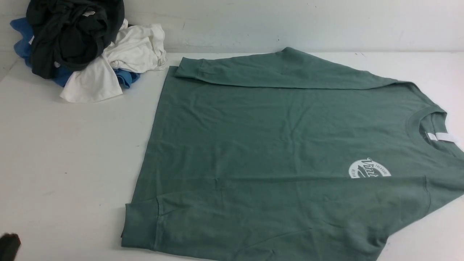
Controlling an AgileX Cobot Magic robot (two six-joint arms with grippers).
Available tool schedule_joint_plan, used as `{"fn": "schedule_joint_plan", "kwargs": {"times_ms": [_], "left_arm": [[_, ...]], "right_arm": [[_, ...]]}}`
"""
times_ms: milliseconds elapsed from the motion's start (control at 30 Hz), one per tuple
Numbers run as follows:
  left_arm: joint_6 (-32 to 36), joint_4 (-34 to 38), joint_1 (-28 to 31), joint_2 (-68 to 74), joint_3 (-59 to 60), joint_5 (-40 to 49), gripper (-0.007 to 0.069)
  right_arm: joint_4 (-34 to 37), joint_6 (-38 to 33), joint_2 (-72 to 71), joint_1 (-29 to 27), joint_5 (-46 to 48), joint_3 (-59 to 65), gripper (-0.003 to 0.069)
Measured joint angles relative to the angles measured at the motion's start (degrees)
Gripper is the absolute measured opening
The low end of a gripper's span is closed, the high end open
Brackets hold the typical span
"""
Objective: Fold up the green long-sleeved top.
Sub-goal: Use the left arm to clamp the cuff closest to it
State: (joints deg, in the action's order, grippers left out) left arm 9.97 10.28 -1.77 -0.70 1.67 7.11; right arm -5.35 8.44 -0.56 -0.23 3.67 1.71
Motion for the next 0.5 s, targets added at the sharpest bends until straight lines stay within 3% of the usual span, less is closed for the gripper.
{"fn": "schedule_joint_plan", "kwargs": {"times_ms": [100, 267, 367, 500], "left_arm": [[0.00, -0.16, 0.00, 0.00, 0.00, -11.76, -0.0007], [-0.06, -0.16, 0.00, 0.00, 0.00, -29.86, -0.0007], [-1.34, -0.16, 0.00, 0.00, 0.00, -39.21, -0.0007], [-5.66, -0.10, 0.00, -0.06, -0.52, -45.30, -0.0007]], "right_arm": [[-0.14, 0.18, 0.00, 0.00, -19.38, 0.00, -0.0014], [-0.70, 1.72, 0.00, 0.00, -43.73, -0.06, -0.0014], [-2.74, 4.42, 0.00, 0.00, -49.05, -0.19, -0.0014], [-5.29, 7.57, 1.21, 0.00, -46.77, -1.22, -0.0014]]}}
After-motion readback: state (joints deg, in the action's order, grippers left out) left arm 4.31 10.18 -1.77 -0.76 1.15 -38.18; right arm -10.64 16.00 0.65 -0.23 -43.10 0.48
